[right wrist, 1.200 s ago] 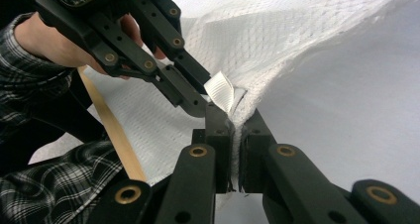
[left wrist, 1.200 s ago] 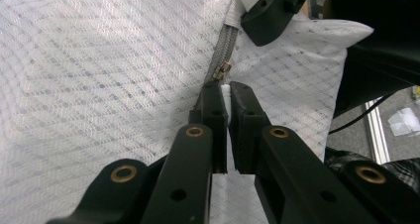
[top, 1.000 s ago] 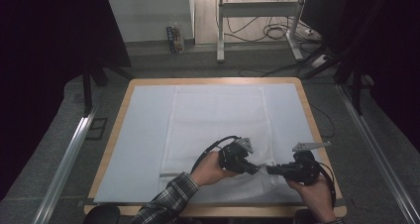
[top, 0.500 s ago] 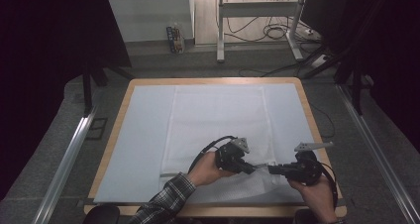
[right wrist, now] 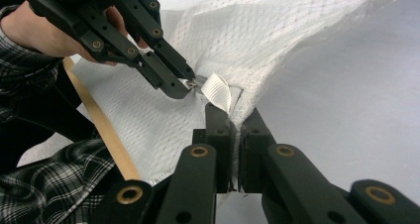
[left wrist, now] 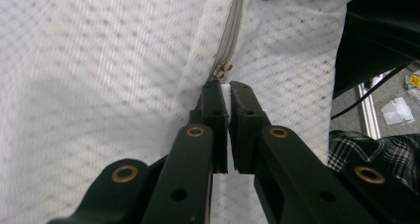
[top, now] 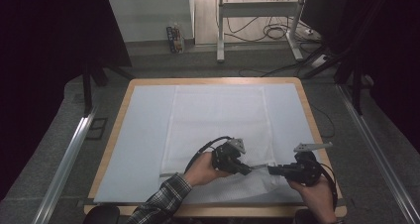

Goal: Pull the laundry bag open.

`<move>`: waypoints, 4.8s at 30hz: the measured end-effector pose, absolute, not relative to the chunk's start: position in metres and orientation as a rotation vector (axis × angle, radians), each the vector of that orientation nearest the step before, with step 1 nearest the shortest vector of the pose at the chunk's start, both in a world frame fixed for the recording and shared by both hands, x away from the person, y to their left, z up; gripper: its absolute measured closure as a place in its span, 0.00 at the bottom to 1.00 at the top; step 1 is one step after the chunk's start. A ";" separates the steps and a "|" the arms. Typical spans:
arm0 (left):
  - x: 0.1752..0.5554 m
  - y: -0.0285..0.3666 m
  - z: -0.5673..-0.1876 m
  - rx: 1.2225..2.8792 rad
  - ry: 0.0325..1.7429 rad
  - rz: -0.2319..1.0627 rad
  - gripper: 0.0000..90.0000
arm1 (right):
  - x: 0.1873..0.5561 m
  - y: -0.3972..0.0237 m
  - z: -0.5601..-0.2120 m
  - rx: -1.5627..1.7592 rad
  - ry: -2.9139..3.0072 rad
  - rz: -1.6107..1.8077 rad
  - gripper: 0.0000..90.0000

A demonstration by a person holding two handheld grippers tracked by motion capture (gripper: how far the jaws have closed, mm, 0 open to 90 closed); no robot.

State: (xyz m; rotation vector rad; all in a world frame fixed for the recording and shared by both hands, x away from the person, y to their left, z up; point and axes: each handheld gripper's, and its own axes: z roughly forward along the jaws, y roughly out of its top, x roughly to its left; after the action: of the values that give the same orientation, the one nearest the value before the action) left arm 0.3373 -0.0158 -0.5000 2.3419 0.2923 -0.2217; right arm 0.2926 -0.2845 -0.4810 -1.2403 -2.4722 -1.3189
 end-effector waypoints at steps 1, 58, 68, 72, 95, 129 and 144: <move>0.337 -0.015 -0.500 2.339 0.298 -0.225 0.97 | 0.293 -0.285 -0.481 -1.244 -2.469 -1.316 0.95; 0.331 0.042 -0.510 2.327 0.398 -0.193 0.97 | 0.289 -0.289 -0.484 -1.257 -2.501 -1.306 0.95; 0.330 0.044 -0.511 2.300 0.410 -0.217 0.97 | 0.288 -0.288 -0.483 -1.252 -2.511 -1.314 0.95; 0.329 0.048 -0.512 2.314 0.418 -0.213 0.97 | 0.288 -0.290 -0.483 -1.262 -2.521 -1.310 0.95; 0.319 0.074 -0.513 2.283 0.478 -0.203 0.97 | 0.289 -0.292 -0.485 -1.247 -2.483 -1.325 0.95; 0.313 0.102 -0.517 2.295 0.561 -0.175 0.97 | 0.289 -0.296 -0.492 -1.258 -2.478 -1.287 0.95; 0.306 0.123 -0.515 2.294 0.599 -0.163 0.97 | 0.288 -0.296 -0.492 -1.268 -2.483 -1.274 0.95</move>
State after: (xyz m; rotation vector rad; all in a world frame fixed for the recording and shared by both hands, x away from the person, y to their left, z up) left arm 0.3060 0.1227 -0.5154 2.2940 0.5995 -0.1629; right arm 0.2884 -0.2964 -0.4919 -1.2680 -2.4829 -1.2741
